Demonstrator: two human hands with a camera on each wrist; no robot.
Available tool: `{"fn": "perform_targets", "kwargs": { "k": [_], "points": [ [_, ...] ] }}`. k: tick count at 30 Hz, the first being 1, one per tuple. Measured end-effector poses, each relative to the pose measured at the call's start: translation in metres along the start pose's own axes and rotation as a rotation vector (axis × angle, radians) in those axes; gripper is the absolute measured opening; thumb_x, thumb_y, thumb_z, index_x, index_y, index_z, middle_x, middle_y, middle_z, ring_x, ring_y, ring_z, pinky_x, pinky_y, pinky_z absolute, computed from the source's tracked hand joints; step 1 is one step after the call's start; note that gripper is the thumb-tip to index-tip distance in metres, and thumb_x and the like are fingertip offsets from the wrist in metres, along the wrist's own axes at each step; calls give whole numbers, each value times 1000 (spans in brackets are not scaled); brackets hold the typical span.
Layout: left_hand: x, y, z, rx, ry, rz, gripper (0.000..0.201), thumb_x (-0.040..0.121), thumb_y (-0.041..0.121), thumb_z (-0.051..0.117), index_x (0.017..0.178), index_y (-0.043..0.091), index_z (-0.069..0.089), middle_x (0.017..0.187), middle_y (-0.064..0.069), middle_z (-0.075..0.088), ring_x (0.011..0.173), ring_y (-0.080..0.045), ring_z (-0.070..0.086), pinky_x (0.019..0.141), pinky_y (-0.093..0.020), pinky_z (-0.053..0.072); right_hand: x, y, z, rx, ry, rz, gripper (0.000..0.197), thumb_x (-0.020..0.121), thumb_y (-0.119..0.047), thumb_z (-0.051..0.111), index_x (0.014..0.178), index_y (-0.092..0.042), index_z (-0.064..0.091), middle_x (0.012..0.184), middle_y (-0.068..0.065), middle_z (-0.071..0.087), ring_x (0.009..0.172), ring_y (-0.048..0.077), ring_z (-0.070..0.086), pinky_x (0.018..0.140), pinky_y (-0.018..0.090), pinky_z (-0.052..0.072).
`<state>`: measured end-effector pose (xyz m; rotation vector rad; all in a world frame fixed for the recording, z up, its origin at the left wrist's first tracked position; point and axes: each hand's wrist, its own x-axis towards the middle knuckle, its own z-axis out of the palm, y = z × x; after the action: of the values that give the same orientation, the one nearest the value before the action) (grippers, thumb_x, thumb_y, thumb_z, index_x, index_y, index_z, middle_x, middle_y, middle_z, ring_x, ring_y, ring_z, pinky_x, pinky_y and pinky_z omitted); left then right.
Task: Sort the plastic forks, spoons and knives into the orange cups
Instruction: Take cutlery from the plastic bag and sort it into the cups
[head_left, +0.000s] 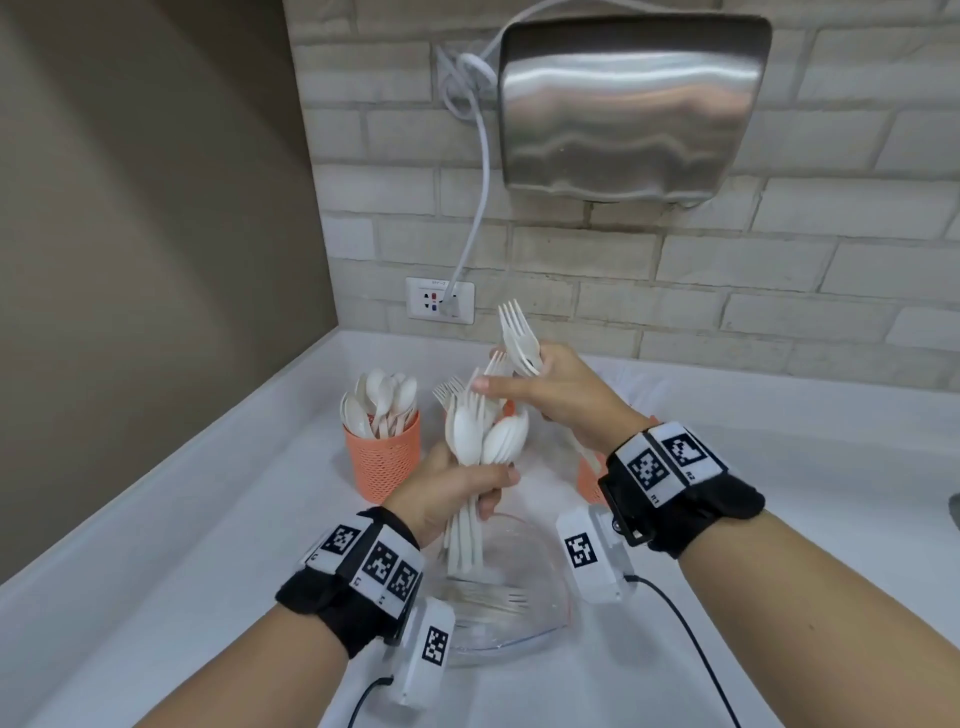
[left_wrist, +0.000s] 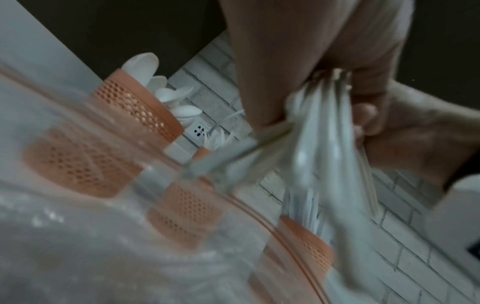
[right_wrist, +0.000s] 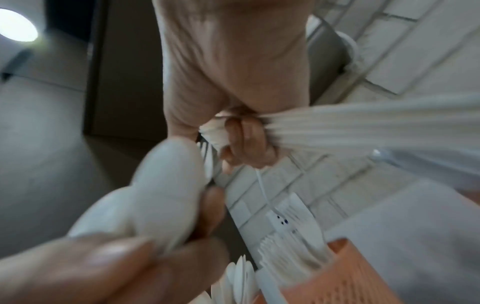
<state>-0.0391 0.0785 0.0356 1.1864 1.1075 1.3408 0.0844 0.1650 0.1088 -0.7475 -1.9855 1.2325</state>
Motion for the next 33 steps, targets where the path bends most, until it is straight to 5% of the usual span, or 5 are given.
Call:
{"fn": "perform_targets", "kwargs": {
  "k": [4,9,18,26,33],
  "points": [
    [-9,10,-13,-152,-320,-160,26,70,2,60,95,10,63,62,-1,49,38,-8,39,40,-20,30,-6,10,3,172,-271,192,81,63,-42,79,116,11,50,69,14,47,45,14,39,37,16,26],
    [-11,10,-20,-252,-465,-235,29,73,7,56,101,11,62,58,4,46,40,-4,39,43,-21,26,-12,14,17,416,-271,236,28,85,-11,60,114,-10,60,48,-1,59,31,8,48,35,15,37],
    [-13,12,-26,-265,-448,-222,29,74,8,60,103,9,59,62,1,49,45,-7,45,48,-21,41,-7,18,37,411,-125,190,18,82,-7,64,66,-4,59,41,3,54,28,11,42,30,15,31],
    [-13,11,-31,-242,-414,-258,8,73,10,58,82,9,58,62,2,53,43,-6,44,46,-19,39,0,26,47,618,-94,232,4,83,-5,64,84,-9,65,72,4,69,67,15,66,64,25,55],
    [-14,0,-37,-189,-362,-266,11,75,12,62,84,7,58,69,1,57,47,-6,47,48,-19,41,7,26,42,673,78,177,10,89,-7,56,81,-4,61,59,2,67,51,11,62,48,21,51]
  ]
}}
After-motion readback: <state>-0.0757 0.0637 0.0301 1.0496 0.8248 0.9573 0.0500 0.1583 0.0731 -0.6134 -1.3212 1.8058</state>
